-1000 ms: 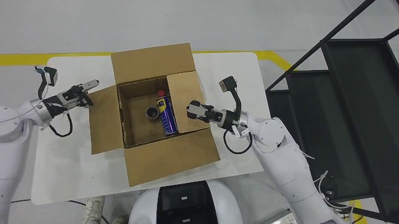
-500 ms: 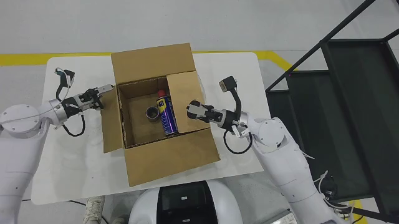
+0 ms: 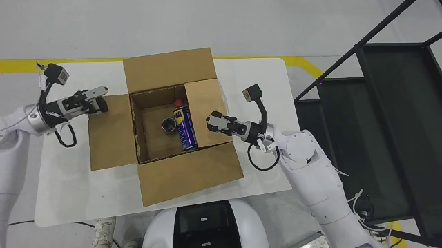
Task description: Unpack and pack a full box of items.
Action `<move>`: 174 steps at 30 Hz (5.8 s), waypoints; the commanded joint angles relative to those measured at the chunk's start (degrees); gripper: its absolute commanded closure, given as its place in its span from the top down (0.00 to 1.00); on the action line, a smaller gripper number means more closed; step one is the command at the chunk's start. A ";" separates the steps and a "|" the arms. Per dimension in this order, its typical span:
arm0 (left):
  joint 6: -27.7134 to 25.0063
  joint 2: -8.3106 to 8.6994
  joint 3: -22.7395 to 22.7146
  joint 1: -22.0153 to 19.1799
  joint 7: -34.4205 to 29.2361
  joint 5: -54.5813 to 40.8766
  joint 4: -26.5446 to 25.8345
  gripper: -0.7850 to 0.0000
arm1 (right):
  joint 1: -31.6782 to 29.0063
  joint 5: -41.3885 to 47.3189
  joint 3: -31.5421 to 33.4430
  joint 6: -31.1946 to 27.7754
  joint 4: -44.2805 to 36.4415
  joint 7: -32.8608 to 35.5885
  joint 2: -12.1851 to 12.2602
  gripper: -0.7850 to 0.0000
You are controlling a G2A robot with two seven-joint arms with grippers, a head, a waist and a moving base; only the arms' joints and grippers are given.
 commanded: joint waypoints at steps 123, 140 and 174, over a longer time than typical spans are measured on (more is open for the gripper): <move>-10.54 -13.45 16.91 -10.74 1.25 -8.10 4.42 1.00 | -12.18 -24.45 4.69 30.34 -15.04 -18.65 4.29 1.00; -6.61 -9.80 2.64 3.45 4.20 -8.36 -5.92 1.00 | -6.38 -26.11 0.13 36.50 -9.54 -17.31 3.85 1.00; -12.05 -8.83 -5.24 10.85 3.63 -17.73 2.46 1.00 | 21.74 -45.79 -31.05 40.36 4.87 -5.20 -2.16 1.00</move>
